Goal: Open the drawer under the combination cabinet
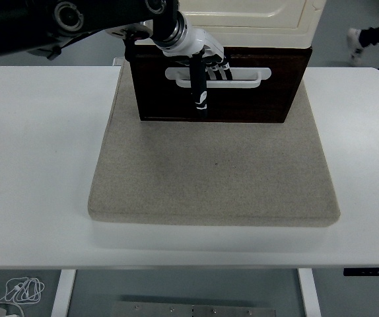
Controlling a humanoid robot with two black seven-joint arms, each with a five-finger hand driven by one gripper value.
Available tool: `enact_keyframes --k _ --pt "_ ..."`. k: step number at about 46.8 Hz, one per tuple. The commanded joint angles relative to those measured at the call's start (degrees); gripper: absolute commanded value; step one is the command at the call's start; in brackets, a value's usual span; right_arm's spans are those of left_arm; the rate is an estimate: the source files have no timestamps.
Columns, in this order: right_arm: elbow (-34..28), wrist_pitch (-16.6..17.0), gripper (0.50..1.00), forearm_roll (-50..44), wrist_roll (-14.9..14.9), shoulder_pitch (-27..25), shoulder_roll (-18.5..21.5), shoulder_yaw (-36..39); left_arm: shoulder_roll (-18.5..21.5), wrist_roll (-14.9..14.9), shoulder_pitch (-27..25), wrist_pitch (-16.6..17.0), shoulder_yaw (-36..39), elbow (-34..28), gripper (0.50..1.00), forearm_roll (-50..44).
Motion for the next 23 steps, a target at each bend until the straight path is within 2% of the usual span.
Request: enact_keyframes --k 1,23 --pt "0.0 0.0 0.926 0.0 0.0 0.0 0.0 0.0 0.0 0.0 -0.2 -0.5 0.0 0.0 1.0 -0.1" --pt "0.0 0.0 0.926 0.0 0.0 0.1 0.0 0.0 0.0 0.1 -0.3 -4.2 -1.1 -0.5 1.0 -0.1"
